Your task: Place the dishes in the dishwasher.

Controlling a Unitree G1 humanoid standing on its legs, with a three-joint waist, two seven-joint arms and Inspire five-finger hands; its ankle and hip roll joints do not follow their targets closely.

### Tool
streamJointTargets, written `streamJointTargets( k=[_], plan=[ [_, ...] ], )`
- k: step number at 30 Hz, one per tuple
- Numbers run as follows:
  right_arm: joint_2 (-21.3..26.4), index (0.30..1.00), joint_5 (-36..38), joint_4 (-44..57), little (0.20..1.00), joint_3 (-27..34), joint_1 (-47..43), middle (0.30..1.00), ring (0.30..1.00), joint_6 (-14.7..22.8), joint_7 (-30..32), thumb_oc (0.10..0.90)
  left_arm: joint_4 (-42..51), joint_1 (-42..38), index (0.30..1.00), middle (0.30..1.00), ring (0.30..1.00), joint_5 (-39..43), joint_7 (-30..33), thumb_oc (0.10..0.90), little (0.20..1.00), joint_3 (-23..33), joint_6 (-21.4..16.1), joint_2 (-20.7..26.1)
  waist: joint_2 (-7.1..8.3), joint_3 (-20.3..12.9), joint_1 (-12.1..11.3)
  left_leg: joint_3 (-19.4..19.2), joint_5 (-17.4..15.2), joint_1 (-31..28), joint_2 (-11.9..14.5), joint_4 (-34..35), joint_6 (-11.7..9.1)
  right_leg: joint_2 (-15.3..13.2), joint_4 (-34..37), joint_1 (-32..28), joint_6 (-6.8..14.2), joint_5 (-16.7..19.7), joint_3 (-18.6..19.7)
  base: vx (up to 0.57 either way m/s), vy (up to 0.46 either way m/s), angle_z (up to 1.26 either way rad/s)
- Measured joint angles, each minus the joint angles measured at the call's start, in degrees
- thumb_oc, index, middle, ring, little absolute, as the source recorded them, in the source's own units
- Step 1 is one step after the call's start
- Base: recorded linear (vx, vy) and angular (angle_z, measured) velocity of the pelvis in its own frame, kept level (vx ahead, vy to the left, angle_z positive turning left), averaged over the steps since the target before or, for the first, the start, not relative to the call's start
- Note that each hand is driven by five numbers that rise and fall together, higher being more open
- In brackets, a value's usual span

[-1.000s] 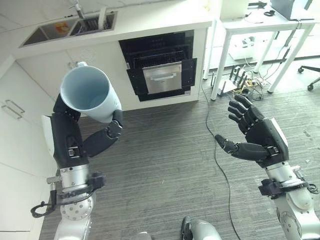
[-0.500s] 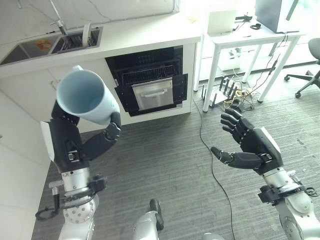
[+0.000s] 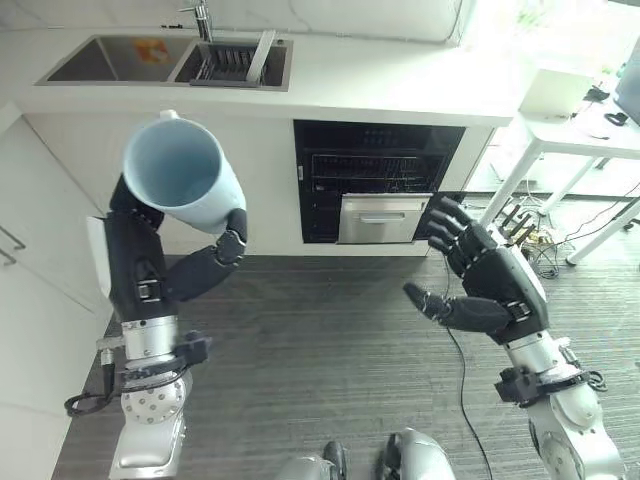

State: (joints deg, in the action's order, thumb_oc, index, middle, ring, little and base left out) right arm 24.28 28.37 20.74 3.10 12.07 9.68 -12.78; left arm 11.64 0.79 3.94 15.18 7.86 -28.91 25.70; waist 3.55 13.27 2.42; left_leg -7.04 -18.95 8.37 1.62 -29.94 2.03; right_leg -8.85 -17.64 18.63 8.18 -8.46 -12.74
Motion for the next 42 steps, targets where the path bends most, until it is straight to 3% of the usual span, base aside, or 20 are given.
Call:
streamJointTargets(
  k=[1, 2, 7, 9, 11, 13, 18, 21, 23, 24, 25, 26, 27, 28, 29, 30, 31, 34, 38, 42],
  plan=[
    [-0.68, 0.900, 0.50, -1.15, 0.900, 0.28, -1.12, 0.900, 0.900, -0.20, -0.21, 0.800, -0.42, 0.61, 0.300, 0.300, 0.300, 0.20, 0.37, 0.400, 0.300, 1.26, 0.36, -0.29, 1.77, 0.69, -0.64, -2.33, -1.56, -0.98, -2.26, -1.90, 2.32, -3.54, -0.95, 3.25, 0.86, 2.37, 2.10, 0.22, -0.122, 0.01],
    [-0.81, 0.900, 1.14, -1.23, 0.900, 0.42, -0.09, 0.900, 0.900, -0.31, -0.29, 0.800, -0.98, 1.40, 0.300, 0.300, 0.300, 0.21, 0.57, 0.400, 0.300, 1.38, 1.60, -2.05, 1.44, 0.91, -0.40, -2.53, -1.60, -2.26, -2.99, -1.55, 2.35, -5.13, -0.74, 5.00, -0.57, 3.94, 3.50, 0.31, -0.187, -0.14],
    [-1.19, 0.900, 1.06, -0.90, 0.900, -0.18, -0.14, 0.900, 0.900, -0.60, -0.47, 0.800, -3.57, 2.67, 0.300, 0.300, 0.300, -0.18, 0.38, 0.400, 0.300, -1.30, 3.04, -4.29, -3.27, 3.62, 1.36, -0.43, -0.71, -11.77, -3.85, 7.47, 2.36, -5.55, -1.06, 9.98, -0.98, 7.61, 4.22, 0.33, -0.270, 0.16],
    [-1.05, 0.900, 1.07, -0.89, 0.900, -0.24, -0.70, 0.900, 0.900, -0.90, -0.54, 0.800, -2.48, 2.81, 0.300, 0.300, 0.300, -0.97, 0.29, 0.400, 0.300, -1.52, 3.07, -4.26, -3.26, 3.62, 1.03, -0.44, -0.77, -16.97, -3.79, 10.88, 0.14, -4.78, -1.73, 7.66, -3.96, 7.73, 1.66, 0.24, -0.306, 0.15],
    [-0.94, 0.900, 1.07, -0.77, 0.900, -0.24, -1.08, 0.900, 0.900, -0.83, -0.24, 0.800, -1.04, 2.62, 0.300, 0.300, 0.300, -1.18, 0.58, 0.400, 0.300, -1.42, 3.07, -3.82, -1.71, 2.65, 0.80, -0.44, -0.99, -20.67, -3.66, 13.07, -2.73, -3.46, -0.54, 3.03, -4.54, 7.86, 0.20, 0.27, -0.351, 0.25],
    [-0.59, 0.900, 1.04, -1.10, 0.900, -0.28, -2.83, 0.900, 0.900, -1.03, 0.60, 0.800, 0.89, 2.49, 0.300, 0.300, 0.300, -1.83, 0.79, 0.400, 0.300, -1.46, 3.03, -3.75, -1.76, 2.28, 0.81, 0.17, -1.83, -23.82, -1.88, 14.56, -4.58, -1.29, -4.37, 2.15, -9.40, 13.74, -0.45, 0.27, -0.330, 0.27],
    [1.25, 0.900, 1.06, -1.19, 0.900, 0.20, -5.73, 0.900, 0.900, -1.82, 0.32, 0.800, 3.80, 3.01, 0.300, 0.300, 0.300, -1.93, 0.77, 0.400, 0.300, -1.43, 3.20, -3.91, -3.80, 0.09, 0.91, 0.89, 2.76, -25.83, 4.26, 12.03, -8.90, 3.75, -15.11, 3.07, -14.80, 1.58, -1.52, 0.25, -0.301, -0.20],
    [2.40, 0.900, 1.08, -1.59, 0.900, 1.20, -4.84, 0.900, 0.900, -2.73, -0.41, 0.800, 4.70, 3.21, 0.300, 0.300, 0.300, -1.95, 0.72, 0.400, 0.300, -1.52, 3.22, -3.71, -3.99, -0.47, 2.05, -0.72, 7.81, -25.01, 4.99, 11.49, -9.72, 7.36, -12.46, -0.46, -14.09, -1.55, -0.95, 0.26, -0.308, -0.37],
    [2.61, 0.900, 1.13, -1.04, 0.900, 2.97, -2.39, 0.900, 0.900, -2.39, -1.67, 0.800, 4.75, 3.43, 0.300, 0.300, 0.300, -1.95, 0.77, 0.400, 0.300, -1.48, 3.16, -3.58, -2.60, -1.40, 2.45, -0.74, 13.15, -22.92, 4.95, 6.48, -10.95, 8.05, -10.60, -2.79, -15.08, -2.28, 0.75, 0.16, -0.252, -0.33],
    [2.88, 0.900, 1.12, -1.06, 0.900, 3.63, -1.77, 0.900, 0.900, -2.34, -1.74, 0.800, 4.75, 3.65, 0.300, 0.300, 0.300, -1.97, 0.72, 0.400, 0.300, -1.70, 2.99, -3.68, -1.98, -1.37, 2.35, -1.32, 13.40, -19.90, 4.56, 2.06, -11.36, 7.95, -9.55, -3.64, -15.54, -2.25, 1.49, 0.08, -0.111, -0.12],
    [2.46, 0.900, 1.11, -1.10, 0.900, 4.20, -1.52, 0.900, 0.900, -2.47, -1.68, 0.800, 4.82, 4.08, 0.300, 0.300, 0.300, -2.01, 0.55, 0.400, 0.300, -1.79, 2.48, -3.82, -1.22, -1.16, 1.93, -3.98, 11.49, -13.55, 4.19, -5.25, -9.20, 8.00, -6.99, -4.64, -16.75, -0.95, 2.01, 0.17, -0.002, -0.18],
    [1.79, 0.900, 1.10, -1.24, 0.900, 4.14, -1.51, 0.900, 0.900, -2.55, -1.65, 0.800, 4.69, 5.03, 0.300, 0.300, 0.300, -2.00, 0.59, 0.400, 0.300, -1.94, 2.27, -4.02, -0.56, -0.90, 1.69, -5.57, 9.17, -8.16, 2.36, -6.59, -6.87, 7.88, -3.28, -6.42, -15.79, 1.33, 1.86, 0.12, 0.044, -0.21],
    [1.11, 0.900, 1.10, -1.35, 0.900, 4.00, -1.47, 0.900, 0.900, -2.74, -1.67, 0.800, 4.18, 5.10, 0.300, 0.300, 0.300, -1.97, 0.60, 0.400, 0.300, -2.41, 2.36, -4.04, -0.05, -0.60, 1.60, -5.27, 8.44, -4.71, -0.96, -2.92, -5.59, 7.79, -0.83, -8.15, -10.17, 3.18, 1.60, 0.16, 0.064, -0.34],
    [1.58, 0.900, 1.11, -1.45, 0.900, 3.54, -2.32, 0.900, 0.900, -2.73, -1.73, 0.800, 4.12, 5.38, 0.300, 0.300, 0.300, -1.95, 0.69, 0.400, 0.300, -2.74, 2.16, -5.00, -2.89, 0.51, 2.01, -4.84, 7.63, -2.04, -1.10, 5.01, -4.33, 10.14, -3.33, -7.49, 7.33, 5.04, 3.70, 0.08, 0.037, -0.22],
    [4.10, 0.900, 1.14, -0.30, 0.900, 3.33, -3.34, 0.900, 0.900, -2.05, -1.74, 0.800, 4.09, 5.10, 0.300, 0.300, 0.300, -2.00, 0.65, 0.400, 0.300, -2.68, 1.29, -6.22, -6.88, 1.80, 3.25, -4.99, 9.60, 0.95, 1.99, 11.09, -3.66, 9.12, -11.40, -4.18, -1.71, 0.07, 4.85, 0.14, 0.018, -0.16],
    [4.58, 0.900, 1.13, 0.65, 0.900, 3.27, -3.51, 0.900, 0.900, -1.51, -1.79, 0.800, 4.31, 4.65, 0.300, 0.300, 0.300, -2.03, 0.71, 0.400, 0.300, -2.72, 0.17, -4.41, -5.53, 1.78, 3.10, -6.93, 11.17, 3.24, 2.73, 10.75, -4.98, 4.30, -10.95, -4.65, -6.88, -1.88, 5.31, 0.14, 0.002, -0.16],
    [3.60, 0.900, 1.08, -0.56, 0.900, 2.54, -4.10, 0.900, 0.900, -1.56, -1.71, 0.800, 4.04, 5.57, 0.300, 0.300, 0.300, -2.09, 0.56, 0.400, 0.300, -3.72, -0.14, -4.36, -6.29, 2.06, 3.01, -5.92, 12.63, 5.87, 3.93, 9.81, -4.83, 6.63, -11.79, -5.14, -10.17, -2.25, 5.70, 0.12, 0.016, -0.29],
    [1.97, 0.900, 1.01, -1.15, 0.900, 1.18, -1.62, 0.900, 0.900, -2.14, -1.59, 0.800, 4.07, 6.05, 0.300, 0.300, 0.300, -2.46, 0.85, 0.400, 0.300, -4.85, -0.26, -4.29, -5.13, 1.90, 1.49, -5.40, 12.23, 8.00, 2.71, 7.00, -4.21, 6.60, -9.82, -6.20, -12.42, -2.93, 4.44, 0.07, 0.065, -0.45],
    [0.98, 0.900, 1.07, -0.76, 0.900, 1.16, 0.39, 0.900, 0.900, -2.23, -1.01, 0.800, 3.38, 3.49, 0.300, 0.300, 0.300, -2.62, 2.04, 0.400, 0.300, -5.06, -0.26, -3.75, -3.16, 0.46, 0.98, -6.16, 14.46, 3.26, 2.25, 11.45, -2.29, 5.70, -7.52, -8.47, -11.08, -1.64, 0.95, 0.07, 0.096, -0.16],
    [0.63, 0.900, 1.05, -0.14, 0.900, 1.82, 1.84, 0.900, 0.900, -2.07, -1.52, 0.800, 3.05, 4.12, 0.300, 0.300, 0.300, -2.42, 3.26, 0.400, 0.300, -4.20, -0.24, -3.58, -3.19, -0.27, 0.28, -6.60, 17.80, 0.44, -0.81, 15.94, -0.19, 3.34, -8.37, -9.28, -8.79, -3.00, 1.25, 0.06, 0.101, 0.20]
  ],
)
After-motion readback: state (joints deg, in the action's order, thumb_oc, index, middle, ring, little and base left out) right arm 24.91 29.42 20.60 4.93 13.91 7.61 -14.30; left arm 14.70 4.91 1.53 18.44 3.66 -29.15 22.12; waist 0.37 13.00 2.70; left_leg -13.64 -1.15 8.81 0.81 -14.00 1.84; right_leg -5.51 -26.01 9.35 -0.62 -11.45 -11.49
